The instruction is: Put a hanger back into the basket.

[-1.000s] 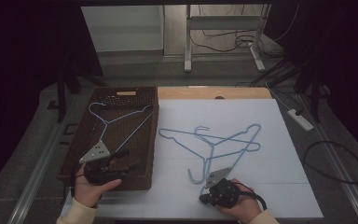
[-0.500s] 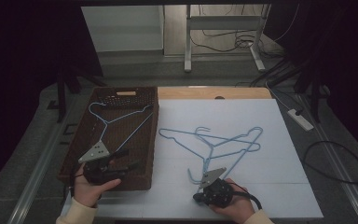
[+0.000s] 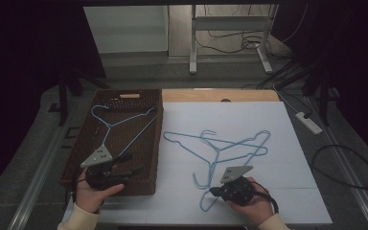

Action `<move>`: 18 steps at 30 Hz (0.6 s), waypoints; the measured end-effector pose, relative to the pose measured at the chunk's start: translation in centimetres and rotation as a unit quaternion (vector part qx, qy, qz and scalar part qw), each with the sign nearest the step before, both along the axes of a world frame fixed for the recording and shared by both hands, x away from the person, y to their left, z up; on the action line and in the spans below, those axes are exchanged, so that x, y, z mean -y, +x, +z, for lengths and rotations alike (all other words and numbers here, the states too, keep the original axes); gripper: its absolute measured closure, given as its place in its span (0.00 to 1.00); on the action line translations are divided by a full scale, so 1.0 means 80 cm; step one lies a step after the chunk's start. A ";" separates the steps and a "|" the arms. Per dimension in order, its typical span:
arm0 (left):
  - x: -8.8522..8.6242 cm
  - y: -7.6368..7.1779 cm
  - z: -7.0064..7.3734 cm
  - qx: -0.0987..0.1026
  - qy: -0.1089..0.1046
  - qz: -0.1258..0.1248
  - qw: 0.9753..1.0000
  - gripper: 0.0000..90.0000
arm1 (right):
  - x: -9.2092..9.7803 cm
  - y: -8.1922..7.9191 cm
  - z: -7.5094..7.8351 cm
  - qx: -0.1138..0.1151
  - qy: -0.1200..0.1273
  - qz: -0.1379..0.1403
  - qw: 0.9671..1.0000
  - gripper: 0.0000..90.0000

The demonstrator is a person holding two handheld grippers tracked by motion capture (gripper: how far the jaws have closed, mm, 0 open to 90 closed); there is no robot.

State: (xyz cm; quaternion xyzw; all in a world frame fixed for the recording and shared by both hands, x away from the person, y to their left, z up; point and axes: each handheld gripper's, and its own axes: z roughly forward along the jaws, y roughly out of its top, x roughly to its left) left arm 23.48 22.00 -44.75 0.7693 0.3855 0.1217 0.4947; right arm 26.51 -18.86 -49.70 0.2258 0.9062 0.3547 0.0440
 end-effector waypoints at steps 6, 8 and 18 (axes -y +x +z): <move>0.003 0.000 -0.001 -0.001 0.002 -0.003 1.000 0.40 | 0.028 0.031 0.013 0.026 0.012 -0.068 0.997 1.00; 0.004 0.000 -0.001 -0.002 0.004 -0.003 1.000 0.40 | 0.034 0.046 0.016 0.028 0.011 -0.081 0.996 0.98; 0.003 0.001 -0.002 0.003 0.002 -0.002 1.000 0.40 | 0.027 0.138 0.023 0.018 -0.012 -0.127 0.992 0.51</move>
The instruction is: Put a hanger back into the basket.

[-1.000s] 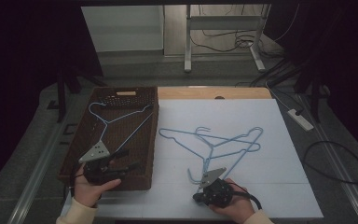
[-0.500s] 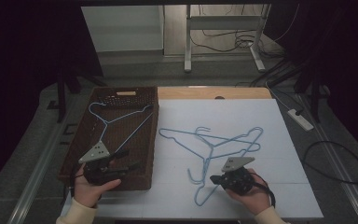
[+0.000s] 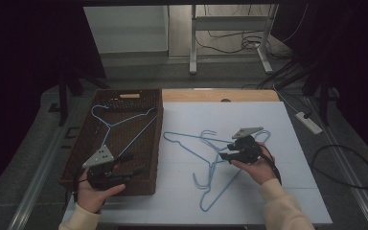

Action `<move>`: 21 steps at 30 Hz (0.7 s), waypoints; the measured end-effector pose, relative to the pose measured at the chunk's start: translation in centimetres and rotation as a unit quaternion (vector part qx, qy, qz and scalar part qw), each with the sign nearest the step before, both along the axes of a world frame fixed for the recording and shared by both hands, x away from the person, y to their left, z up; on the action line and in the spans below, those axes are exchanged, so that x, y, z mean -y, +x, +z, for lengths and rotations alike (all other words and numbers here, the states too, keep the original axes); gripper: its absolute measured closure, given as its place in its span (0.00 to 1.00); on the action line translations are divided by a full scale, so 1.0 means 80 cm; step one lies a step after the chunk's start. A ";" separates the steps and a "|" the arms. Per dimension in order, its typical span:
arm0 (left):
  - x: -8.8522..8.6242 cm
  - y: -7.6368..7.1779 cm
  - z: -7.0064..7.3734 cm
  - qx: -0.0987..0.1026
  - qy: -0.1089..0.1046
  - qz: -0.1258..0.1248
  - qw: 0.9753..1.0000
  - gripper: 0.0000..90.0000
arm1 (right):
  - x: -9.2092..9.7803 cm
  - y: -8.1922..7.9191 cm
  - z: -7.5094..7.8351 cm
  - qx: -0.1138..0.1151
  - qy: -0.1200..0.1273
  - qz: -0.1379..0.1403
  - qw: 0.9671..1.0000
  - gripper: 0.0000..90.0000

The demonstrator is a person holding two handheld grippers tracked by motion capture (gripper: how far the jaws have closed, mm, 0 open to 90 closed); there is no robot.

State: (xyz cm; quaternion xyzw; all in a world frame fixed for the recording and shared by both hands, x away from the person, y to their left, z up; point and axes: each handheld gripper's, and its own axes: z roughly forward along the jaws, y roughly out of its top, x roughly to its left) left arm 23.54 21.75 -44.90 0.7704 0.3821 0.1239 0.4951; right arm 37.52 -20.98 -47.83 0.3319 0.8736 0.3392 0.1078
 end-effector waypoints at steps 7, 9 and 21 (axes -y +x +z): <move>0.000 -0.001 0.002 0.001 0.001 0.000 1.000 0.40 | -0.017 0.030 -0.007 -0.018 -0.022 0.005 1.000 0.46; -0.001 -0.001 0.003 0.001 0.001 0.000 1.000 0.40 | -0.024 0.038 -0.008 -0.021 -0.029 0.008 0.999 0.47; 0.000 -0.001 0.003 0.001 0.003 -0.003 1.000 0.39 | -0.060 0.072 -0.025 -0.053 -0.079 0.022 0.995 0.57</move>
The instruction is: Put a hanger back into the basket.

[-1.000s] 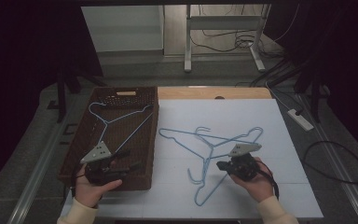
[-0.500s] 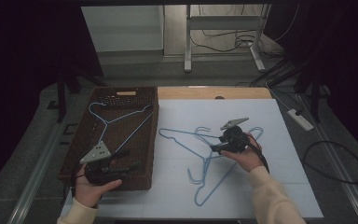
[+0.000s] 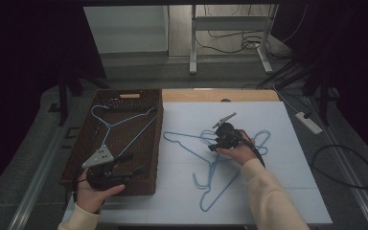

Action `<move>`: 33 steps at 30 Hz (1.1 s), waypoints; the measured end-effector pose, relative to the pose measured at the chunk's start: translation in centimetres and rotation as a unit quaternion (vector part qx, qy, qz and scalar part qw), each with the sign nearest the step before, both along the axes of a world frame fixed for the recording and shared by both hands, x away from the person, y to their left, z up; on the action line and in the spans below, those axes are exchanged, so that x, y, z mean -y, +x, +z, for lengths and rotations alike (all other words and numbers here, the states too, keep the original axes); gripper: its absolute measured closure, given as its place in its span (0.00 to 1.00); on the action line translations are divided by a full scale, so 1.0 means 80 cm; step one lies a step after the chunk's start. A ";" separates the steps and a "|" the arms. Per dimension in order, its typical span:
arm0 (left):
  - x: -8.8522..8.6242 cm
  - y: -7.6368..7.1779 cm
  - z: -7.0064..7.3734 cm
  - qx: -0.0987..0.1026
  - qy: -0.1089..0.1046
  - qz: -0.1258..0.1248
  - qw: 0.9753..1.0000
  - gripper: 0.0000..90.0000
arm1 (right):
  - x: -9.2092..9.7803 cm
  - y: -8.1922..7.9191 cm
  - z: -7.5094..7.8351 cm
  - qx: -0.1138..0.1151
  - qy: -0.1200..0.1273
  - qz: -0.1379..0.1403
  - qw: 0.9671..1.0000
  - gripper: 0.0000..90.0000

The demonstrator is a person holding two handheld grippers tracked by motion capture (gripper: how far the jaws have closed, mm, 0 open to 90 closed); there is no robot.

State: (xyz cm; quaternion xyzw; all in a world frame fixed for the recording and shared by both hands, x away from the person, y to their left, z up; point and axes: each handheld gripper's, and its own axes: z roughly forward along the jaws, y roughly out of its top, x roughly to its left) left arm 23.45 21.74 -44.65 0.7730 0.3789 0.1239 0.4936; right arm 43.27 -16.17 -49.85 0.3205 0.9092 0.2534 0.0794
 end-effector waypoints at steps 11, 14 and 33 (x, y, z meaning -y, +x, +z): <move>-0.001 0.000 0.002 -0.002 -0.001 -0.006 1.000 0.39 | -0.016 0.004 -0.007 -0.002 -0.045 0.009 0.999 0.74; -0.001 0.000 0.002 -0.002 0.000 -0.006 1.000 0.39 | -0.017 0.003 -0.007 -0.006 -0.044 0.006 0.999 0.83; 0.001 0.000 0.001 -0.004 0.001 -0.005 1.000 0.39 | 0.022 -0.035 0.022 0.049 -0.007 -0.007 0.999 0.95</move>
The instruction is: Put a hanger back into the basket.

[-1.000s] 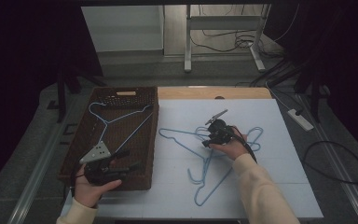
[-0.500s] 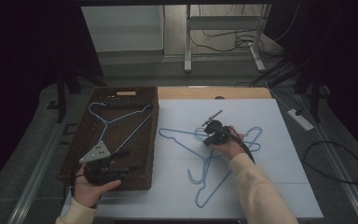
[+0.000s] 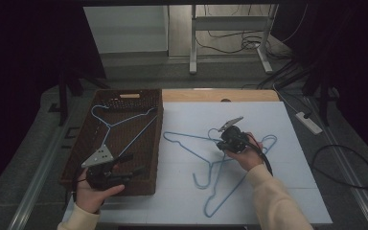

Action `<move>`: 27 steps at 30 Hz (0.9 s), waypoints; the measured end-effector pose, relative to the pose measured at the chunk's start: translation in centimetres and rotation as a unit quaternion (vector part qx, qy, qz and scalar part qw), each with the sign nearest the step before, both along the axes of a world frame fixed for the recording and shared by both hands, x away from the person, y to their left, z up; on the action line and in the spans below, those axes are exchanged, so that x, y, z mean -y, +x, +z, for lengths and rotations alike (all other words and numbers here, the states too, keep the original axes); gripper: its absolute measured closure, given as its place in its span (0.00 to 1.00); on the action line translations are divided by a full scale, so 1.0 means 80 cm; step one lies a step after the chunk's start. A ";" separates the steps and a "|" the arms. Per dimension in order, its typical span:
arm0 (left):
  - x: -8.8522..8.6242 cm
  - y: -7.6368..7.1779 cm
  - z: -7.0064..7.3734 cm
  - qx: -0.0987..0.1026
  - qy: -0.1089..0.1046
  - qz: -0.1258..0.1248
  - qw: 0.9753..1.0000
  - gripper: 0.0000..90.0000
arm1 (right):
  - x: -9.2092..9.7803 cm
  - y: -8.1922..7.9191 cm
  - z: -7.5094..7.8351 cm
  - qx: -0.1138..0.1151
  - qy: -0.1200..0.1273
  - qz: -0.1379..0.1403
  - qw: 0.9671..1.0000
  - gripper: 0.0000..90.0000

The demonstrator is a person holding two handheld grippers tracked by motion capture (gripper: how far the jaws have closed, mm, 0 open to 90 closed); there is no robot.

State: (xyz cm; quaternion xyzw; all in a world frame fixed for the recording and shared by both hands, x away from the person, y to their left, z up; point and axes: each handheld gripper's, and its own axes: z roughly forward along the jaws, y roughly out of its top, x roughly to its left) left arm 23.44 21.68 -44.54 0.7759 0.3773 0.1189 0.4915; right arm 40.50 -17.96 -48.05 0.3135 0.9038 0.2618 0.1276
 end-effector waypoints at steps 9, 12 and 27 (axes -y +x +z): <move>0.009 -0.001 0.001 0.001 0.006 -0.003 1.000 0.39 | 0.010 -0.019 0.013 0.024 0.038 -0.017 0.999 0.96; 0.011 -0.002 0.003 0.002 0.006 -0.005 1.000 0.39 | 0.012 -0.025 0.018 0.030 0.047 -0.021 0.998 0.96; 0.041 0.001 0.007 -0.002 0.012 -0.021 1.000 0.38 | 0.027 -0.048 0.026 0.054 0.099 -0.033 0.993 0.96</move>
